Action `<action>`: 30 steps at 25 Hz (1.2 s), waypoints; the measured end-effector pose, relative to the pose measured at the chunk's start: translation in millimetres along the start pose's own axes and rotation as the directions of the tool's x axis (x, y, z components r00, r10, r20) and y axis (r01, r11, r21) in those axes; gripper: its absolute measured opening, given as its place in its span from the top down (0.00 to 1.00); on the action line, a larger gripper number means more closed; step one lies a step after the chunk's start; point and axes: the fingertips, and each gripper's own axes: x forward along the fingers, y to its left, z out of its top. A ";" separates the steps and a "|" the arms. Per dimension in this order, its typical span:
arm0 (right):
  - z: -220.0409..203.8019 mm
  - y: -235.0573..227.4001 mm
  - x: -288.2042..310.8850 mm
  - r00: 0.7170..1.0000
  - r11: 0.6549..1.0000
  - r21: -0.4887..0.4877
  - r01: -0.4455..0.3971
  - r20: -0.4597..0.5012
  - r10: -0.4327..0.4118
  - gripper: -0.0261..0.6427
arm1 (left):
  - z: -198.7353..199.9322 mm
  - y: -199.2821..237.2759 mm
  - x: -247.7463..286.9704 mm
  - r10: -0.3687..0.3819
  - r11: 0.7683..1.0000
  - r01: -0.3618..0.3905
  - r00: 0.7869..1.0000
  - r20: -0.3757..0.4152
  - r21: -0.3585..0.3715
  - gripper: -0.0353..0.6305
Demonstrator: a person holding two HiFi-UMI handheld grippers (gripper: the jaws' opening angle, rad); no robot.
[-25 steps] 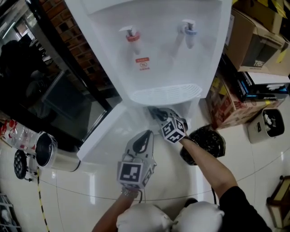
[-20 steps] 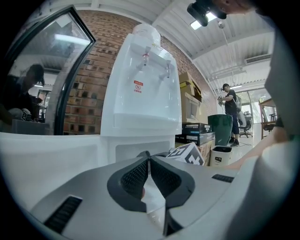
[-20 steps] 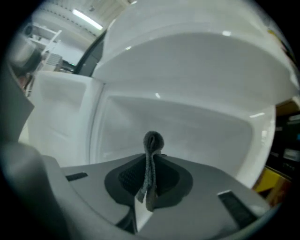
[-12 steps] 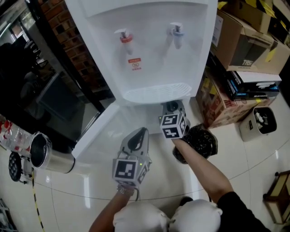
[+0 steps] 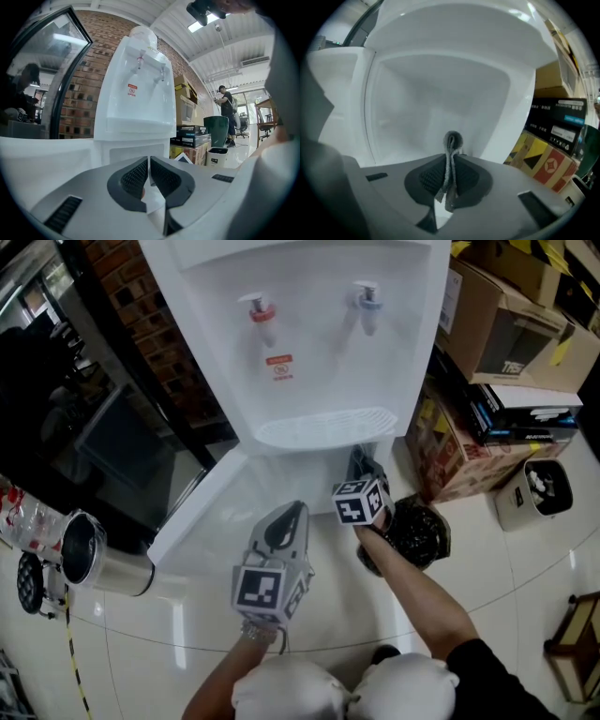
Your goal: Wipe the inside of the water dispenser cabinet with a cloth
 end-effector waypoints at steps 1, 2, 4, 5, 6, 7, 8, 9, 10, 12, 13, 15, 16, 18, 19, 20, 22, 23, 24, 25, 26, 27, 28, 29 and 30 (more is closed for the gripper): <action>-13.0 1.4 4.6 0.999 1.000 0.001 -0.006 -0.033 0.006 0.92 | -0.3 -0.2 0.1 0.000 1.000 0.000 1.000 -0.001 0.000 0.91; -24.3 2.3 8.4 0.998 1.000 0.001 -0.011 -0.062 0.011 0.92 | -0.7 -0.5 0.2 -0.001 1.000 0.001 1.000 -0.002 -0.001 0.91; -33.8 2.6 9.3 0.996 1.000 0.004 -0.019 -0.087 0.019 0.92 | -1.6 -1.1 0.3 -0.003 1.000 0.003 1.000 -0.005 -0.001 0.91; -35.4 3.6 9.8 0.996 1.000 0.012 -0.027 -0.085 0.028 0.92 | -1.9 -1.2 0.5 -0.004 1.000 0.004 1.000 -0.006 -0.002 0.91; -35.2 5.2 10.9 0.997 0.999 0.024 -0.037 -0.073 0.038 0.92 | -2.1 -1.3 0.8 -0.004 1.000 0.004 1.000 -0.006 -0.002 0.91; -28.9 5.5 9.6 0.998 0.998 0.036 -0.042 -0.043 0.043 0.92 | -2.0 -1.3 1.2 -0.004 1.000 0.004 1.000 -0.006 -0.003 0.91; -15.2 3.6 5.0 0.999 0.998 0.046 -0.039 0.004 0.039 0.92 | -1.9 -1.4 1.7 -0.004 1.000 0.004 1.000 -0.005 -0.003 0.91; 1.4 0.3 -0.3 0.998 0.998 0.060 -0.031 0.058 0.027 0.92 | -1.6 -1.8 2.4 -0.004 1.000 0.004 1.000 -0.003 -0.004 0.91; 16.6 -3.2 -4.5 0.994 0.997 0.080 -0.020 0.107 0.012 0.92 | -1.2 -2.2 3.1 -0.006 1.000 0.006 1.000 -0.001 -0.004 0.91; 39.7 -8.8 -11.2 0.985 0.994 0.112 -0.001 0.169 -0.018 0.92 | -1.0 -2.7 3.9 -0.008 1.000 0.008 1.000 0.001 -0.003 0.91; 46.5 -10.5 -14.0 0.983 0.993 0.116 0.007 0.181 -0.028 0.92 | -1.2 -2.8 3.9 -0.008 1.000 0.008 1.000 0.001 -0.003 0.91; 50.3 -14.5 -17.4 0.983 0.994 0.103 0.025 0.178 -0.043 0.92 | -1.5 -2.9 3.0 -0.008 1.000 0.008 1.000 -0.001 -0.003 0.91; 45.7 -16.8 -15.5 0.986 0.994 0.100 0.033 0.161 -0.049 0.92 | -1.1 -3.0 2.5 -0.008 1.000 0.008 1.000 -0.001 -0.004 0.91; 24.5 -18.2 -4.4 0.994 0.992 0.119 0.035 0.099 -0.047 0.92 | 0.7 -2.2 1.5 -0.008 1.000 0.008 1.000 0.001 -0.002 0.91; 12.8 -17.1 0.6 0.997 0.991 0.130 0.031 0.064 -0.040 0.93 | 1.4 -1.4 1.1 -0.007 1.000 0.007 1.000 0.002 -0.001 0.91; 3.0 -15.5 3.2 0.999 0.991 0.133 0.027 0.033 -0.031 0.93 | 1.6 -0.6 0.8 -0.005 1.000 0.005 1.000 0.002 0.000 0.91; -20.1 -9.4 10.4 1.000 0.990 0.140 0.007 -0.024 -0.004 0.93 | 1.0 -0.4 0.5 -0.003 1.000 0.003 1.000 0.001 -0.002 0.91; -31.5 -5.8 14.9 0.999 0.989 0.146 -0.006 -0.049 0.014 0.93 | 0.6 -0.8 0.6 -0.004 1.000 0.004 1.000 0.000 -0.002 0.91; -39.2 -4.0 16.9 0.997 0.989 0.145 -0.015 -0.068 0.025 0.93 | 0.4 -1.2 0.7 -0.005 1.000 0.005 1.000 0.000 -0.002 0.91; -44.8 -3.8 17.0 0.996 0.990 0.140 -0.017 -0.085 0.029 0.93 | 0.2 -1.5 0.9 -0.005 1.000 0.005 1.000 -0.001 -0.002 0.91; -50.5 -2.6 18.5 0.995 0.990 0.139 -0.019 -0.098 0.033 0.93 | 0.0 -1.5 1.0 -0.005 1.000 0.005 1.000 -0.002 -0.002 0.91; -55.0 1.5 22.1 0.994 0.990 0.139 -0.033 -0.101 0.048 0.93 | -0.3 -1.2 1.1 -0.004 1.000 0.004 1.000 -0.003 -0.002 0.91; -54.7 8.0 25.5 0.993 0.990 0.129 -0.061 -0.088 0.073 0.93 | -0.8 -0.8 1.3 -0.003 1.000 0.003 1.000 -0.005 -0.002 0.91; -47.5 16.5 26.9 0.992 0.990 0.099 -0.102 -0.058 0.108 0.93 | -1.3 -0.2 1.4 -0.001 1.000 0.001 1.000 -0.007 -0.003 0.91; -35.3 26.8 26.4 0.989 0.988 0.038 -0.149 -0.018 0.150 0.93 | -1.5 0.5 1.5 0.000 1.000 0.000 1.000 -0.007 -0.004 0.91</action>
